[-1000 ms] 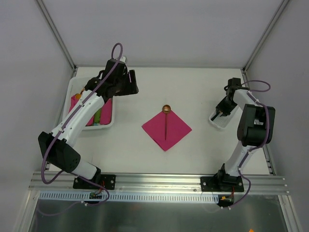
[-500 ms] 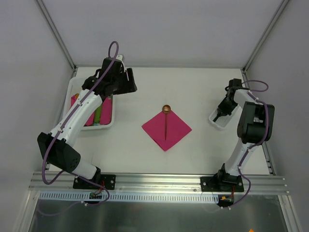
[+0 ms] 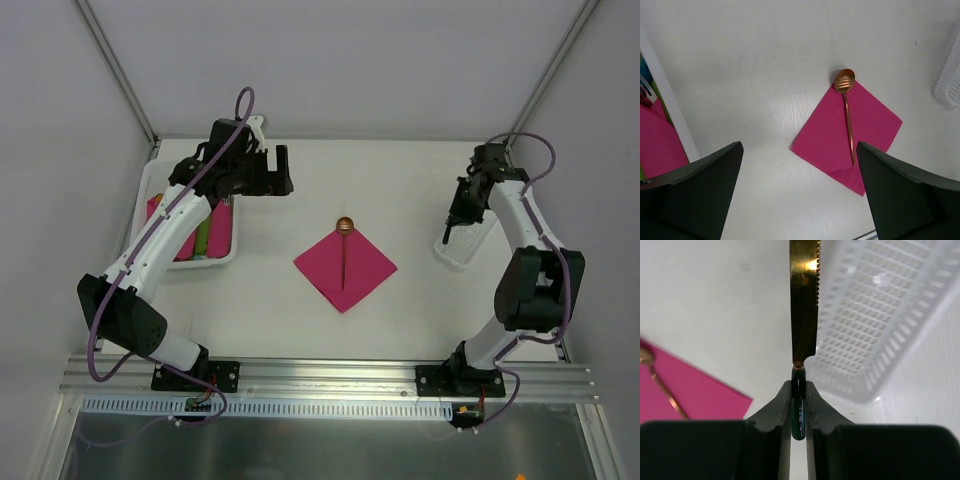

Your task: Place the utensils on the paper napkin and roll it up

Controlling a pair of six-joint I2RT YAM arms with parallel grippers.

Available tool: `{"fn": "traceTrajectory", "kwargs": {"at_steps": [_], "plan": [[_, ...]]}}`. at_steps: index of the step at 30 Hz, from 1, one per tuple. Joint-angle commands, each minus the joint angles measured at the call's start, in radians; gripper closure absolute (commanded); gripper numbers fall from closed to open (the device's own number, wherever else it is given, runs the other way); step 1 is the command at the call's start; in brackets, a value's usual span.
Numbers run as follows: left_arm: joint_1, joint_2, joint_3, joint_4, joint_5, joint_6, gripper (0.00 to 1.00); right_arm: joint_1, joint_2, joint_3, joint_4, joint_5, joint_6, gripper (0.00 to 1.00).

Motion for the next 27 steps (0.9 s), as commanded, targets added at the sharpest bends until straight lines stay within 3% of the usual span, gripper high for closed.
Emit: {"fn": "traceTrajectory", "kwargs": {"at_steps": [1,7,13,27], "plan": [[0.035,-0.036,0.008,-0.007,0.117,0.102,0.01,0.193,-0.115,0.004,-0.068,-0.140,-0.062,1.00],[0.115,-0.059,-0.043,-0.018,0.276,0.096,0.01,0.471,-0.109,-0.103,0.101,-0.203,0.055,1.00],[0.150,-0.054,-0.063,-0.019,0.313,0.057,0.01,0.589,-0.015,-0.122,0.213,-0.192,0.136,1.00],[0.158,-0.016,-0.055,-0.021,0.315,0.033,0.01,0.652,0.062,-0.185,0.283,-0.103,0.291,1.00]]}}
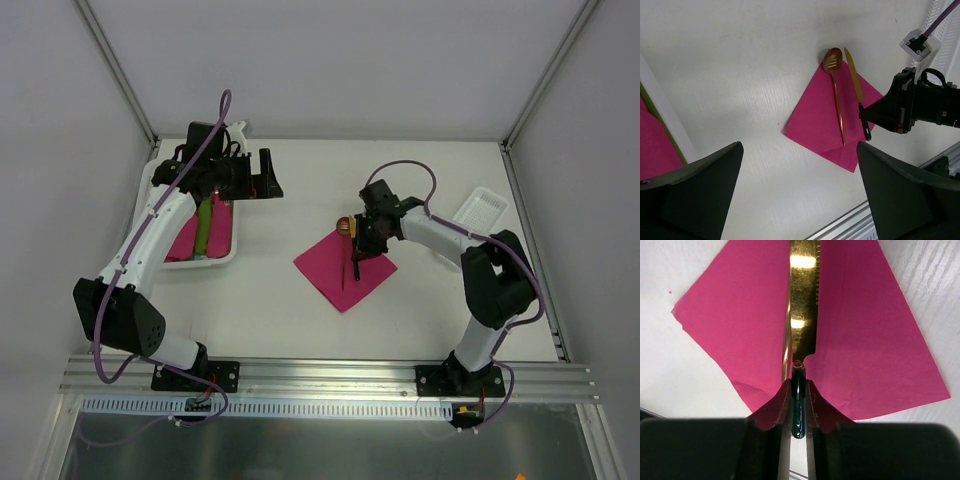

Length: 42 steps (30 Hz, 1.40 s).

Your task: Place the utensils on the paper napkin and roll it up

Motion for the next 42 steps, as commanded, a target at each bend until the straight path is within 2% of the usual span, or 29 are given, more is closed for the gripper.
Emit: {"fn": "traceTrajectory", "kwargs": {"at_steps": [1,15,21,31,42], "plan": [[0.006,0.006,0.011,-0.008,0.026,-0.020,0.01,0.011,0.012,-0.020,0.035,0.039,0.069,1.00],[0.017,0.023,0.006,-0.007,0.034,-0.028,0.01,0.035,0.036,-0.059,0.092,0.036,0.107,0.99],[0.022,0.024,0.008,-0.008,0.040,-0.029,0.01,0.035,0.064,-0.051,0.092,0.036,0.126,0.93],[0.034,0.027,-0.002,-0.008,0.050,-0.034,0.01,0.035,0.073,-0.056,0.108,0.016,0.140,0.90],[0.038,0.038,0.000,-0.008,0.058,-0.034,0.01,0.040,0.061,-0.051,0.106,0.002,0.143,0.81]]}}
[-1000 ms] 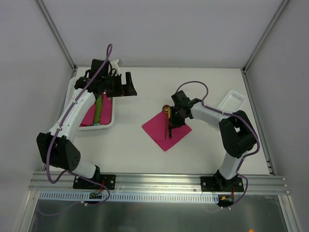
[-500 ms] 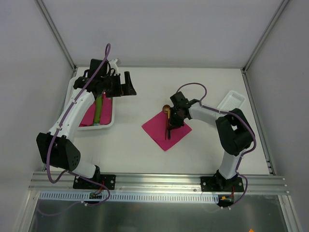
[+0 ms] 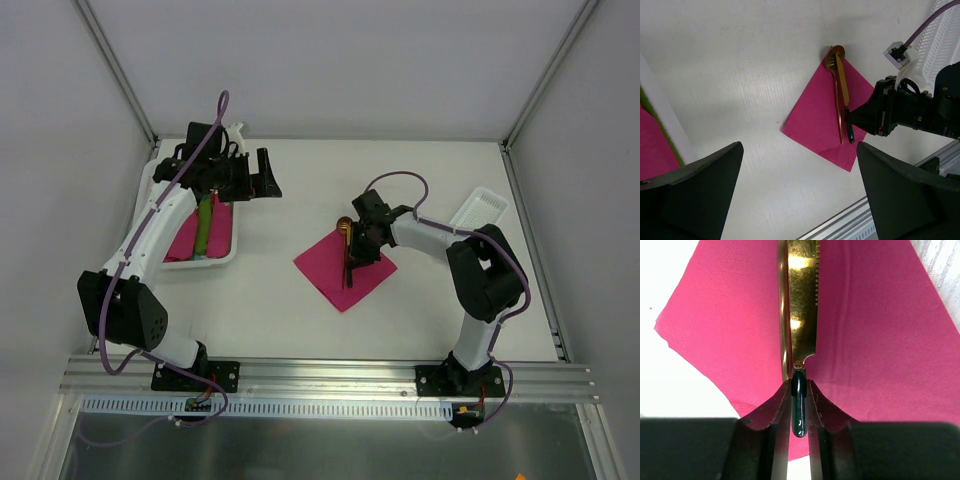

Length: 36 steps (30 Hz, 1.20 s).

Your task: Place the utensils on the paper napkin and roll it up

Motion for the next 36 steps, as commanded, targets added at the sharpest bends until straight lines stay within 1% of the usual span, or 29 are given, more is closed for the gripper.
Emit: {"fn": "traceTrajectory", "kwargs": {"at_steps": [1,12,15,17,18,19,21,22,23,24,25,26,27,28,29,30,31,32,34,35,36], "plan": [[0.011,0.005,0.003,-0.009,0.026,-0.005,0.01,0.009,-0.012,0.004,0.010,-0.014,0.015,0.80],[0.011,0.017,0.007,-0.010,0.040,0.000,0.01,0.021,0.004,0.002,0.013,-0.037,0.027,0.78],[0.011,0.017,0.007,-0.010,0.044,0.001,0.01,0.019,0.001,-0.001,0.013,-0.037,0.029,0.75],[0.011,0.016,0.007,-0.010,0.063,0.023,0.01,0.019,-0.005,-0.002,0.013,-0.040,0.032,0.74],[0.011,0.014,0.007,-0.010,0.107,0.043,0.01,0.019,-0.012,-0.004,0.013,-0.039,0.034,0.73],[0.011,0.010,0.006,-0.010,0.135,0.088,0.01,0.021,-0.021,-0.006,0.013,-0.039,0.035,0.71],[0.002,-0.003,0.003,-0.007,0.199,0.142,0.01,0.021,-0.070,-0.021,0.016,-0.030,0.034,0.64],[-0.004,-0.022,-0.008,-0.006,0.199,0.217,0.01,0.021,-0.093,-0.025,0.018,-0.018,0.032,0.60],[-0.013,-0.038,-0.022,0.013,0.196,0.263,0.01,0.021,-0.122,-0.032,0.019,-0.010,0.029,0.52],[-0.024,-0.055,-0.043,0.025,0.204,0.321,0.01,0.018,-0.180,-0.041,0.018,-0.005,0.018,0.49],[-0.048,-0.094,-0.086,0.036,0.215,0.430,0.01,0.012,-0.212,-0.044,0.018,0.001,0.012,0.46],[-0.064,-0.111,-0.108,0.045,0.218,0.489,0.01,0.007,-0.243,-0.048,0.016,0.007,0.008,0.40],[-0.084,-0.130,-0.132,0.054,0.224,0.541,0.02,0.000,-0.304,-0.056,0.016,0.007,0.001,0.38],[-0.131,-0.150,-0.157,0.056,0.225,0.651,0.03,-0.013,-0.335,-0.062,0.016,-0.001,-0.002,0.36],[-0.160,-0.186,-0.215,0.059,0.215,0.711,0.09,-0.039,-0.364,-0.070,0.016,-0.017,-0.003,0.32],[-0.195,-0.205,-0.250,0.063,0.201,0.768,0.12,-0.056,-0.392,-0.078,0.018,-0.028,-0.006,0.32],[-0.234,-0.225,-0.284,0.082,0.186,0.872,0.15,-0.092,-0.445,-0.096,0.016,-0.045,-0.012,0.31],[-0.315,-0.263,-0.366,0.099,0.154,0.920,0.20,-0.111,-0.470,-0.110,0.015,-0.069,-0.017,0.31],[-0.401,-0.292,-0.448,0.183,0.109,1.019,0.26,-0.148,-0.521,-0.153,0.008,-0.085,-0.035,0.31],[-0.489,-0.299,-0.506,0.206,0.086,1.046,0.30,-0.184,-0.565,-0.166,0.004,-0.099,-0.043,0.31],[-0.530,-0.293,-0.528,0.226,0.046,1.067,0.35,-0.201,-0.585,-0.180,-0.020,-0.102,-0.051,0.32]]}}
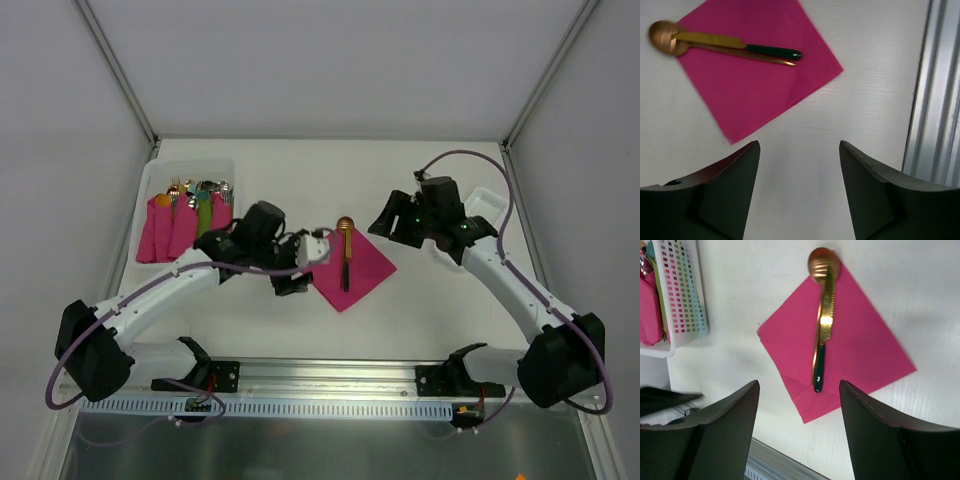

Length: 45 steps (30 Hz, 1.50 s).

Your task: Place the utensils on the paper napkin and roll it up

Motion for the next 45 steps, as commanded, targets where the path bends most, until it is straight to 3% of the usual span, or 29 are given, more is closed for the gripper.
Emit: {"fn": "traceTrajectory", "kwargs": {"at_steps": [1,7,13,19,29,38,45], "plan": [[-0.150,-0.004,-0.102,0.112,-0.088,0.271,0.37,-0.065,-0.076,-0.068,-0.064,-0.042,-0.045,0.32],[-0.384,0.094,-0.225,0.322,-0.216,0.385,0.43,-0.180,-0.219,-0.223,-0.105,-0.091,-0.072,0.34],[-0.463,0.188,-0.248,0.477,-0.251,0.414,0.47,-0.220,-0.285,-0.303,-0.111,-0.116,-0.068,0.35],[-0.472,0.248,-0.261,0.599,-0.289,0.454,0.53,-0.224,-0.302,-0.315,-0.118,-0.117,-0.076,0.36],[-0.489,0.279,-0.297,0.595,-0.244,0.538,0.64,-0.254,-0.291,-0.338,-0.119,-0.146,-0.095,0.38],[-0.500,0.335,-0.288,0.583,-0.264,0.506,0.67,-0.269,-0.281,-0.343,-0.119,-0.157,-0.102,0.38],[-0.498,0.351,-0.279,0.627,-0.292,0.480,0.77,-0.275,-0.287,-0.351,-0.119,-0.162,-0.102,0.38]]}}
